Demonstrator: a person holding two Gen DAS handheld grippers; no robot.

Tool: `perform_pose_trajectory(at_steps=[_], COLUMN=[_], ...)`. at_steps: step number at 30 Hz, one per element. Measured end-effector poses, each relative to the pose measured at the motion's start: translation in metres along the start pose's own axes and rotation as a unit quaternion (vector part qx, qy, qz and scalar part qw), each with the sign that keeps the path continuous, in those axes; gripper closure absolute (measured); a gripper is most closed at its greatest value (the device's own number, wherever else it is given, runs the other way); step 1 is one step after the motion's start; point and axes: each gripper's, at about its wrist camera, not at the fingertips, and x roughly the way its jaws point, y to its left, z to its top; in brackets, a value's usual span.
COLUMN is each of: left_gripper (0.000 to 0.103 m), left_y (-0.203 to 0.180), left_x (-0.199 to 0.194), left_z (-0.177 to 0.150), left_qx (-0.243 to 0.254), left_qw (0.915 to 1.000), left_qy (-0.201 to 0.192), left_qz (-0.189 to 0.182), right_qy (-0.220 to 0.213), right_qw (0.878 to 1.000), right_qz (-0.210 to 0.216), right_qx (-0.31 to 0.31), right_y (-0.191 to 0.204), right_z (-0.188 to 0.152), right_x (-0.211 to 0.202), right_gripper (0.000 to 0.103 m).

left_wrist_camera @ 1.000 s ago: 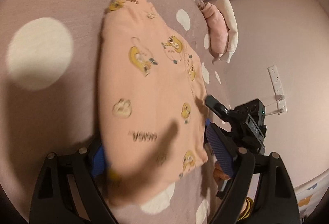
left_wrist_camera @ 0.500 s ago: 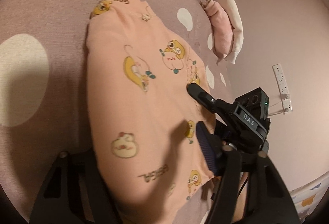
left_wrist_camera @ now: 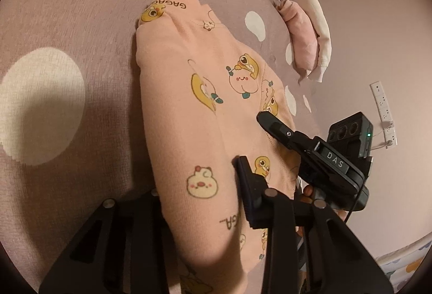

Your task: Fold small clothes

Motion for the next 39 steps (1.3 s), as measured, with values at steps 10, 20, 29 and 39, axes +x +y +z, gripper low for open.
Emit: perform_pose_trajectory(at_steps=[10, 20, 29, 39], left_gripper=[0.074, 0.074, 0.074, 0.074], left_y=[-0.013, -0.017, -0.039, -0.051], left_x=[-0.016, -0.055, -0.081, -0.121], left_z=[-0.010, -0.053, -0.098, -0.130], left_qx=[0.032, 0.036, 0.069, 0.082], left_qw=[0.9994, 0.9991, 0.9963, 0.9931], left_qy=[-0.010, -0.021, -0.036, -0.070], left_qz=[0.011, -0.008, 0.037, 0.045], right_qy=[-0.038, -0.057, -0.054, -0.065], right_qw=[0.999, 0.996, 0.994, 0.989], right_qz=[0.013, 0.026, 0.039, 0.058], right_qx=[-0.034, -0.068, -0.082, -0.120], right_y=[0.022, 0.049, 0.067, 0.106], right_z=[-0.011, -0.043, -0.086, -0.110], right_x=[-0.026, -0.062, -0.084, -0.112], right_gripper=[0.084, 0.084, 0.084, 0.084])
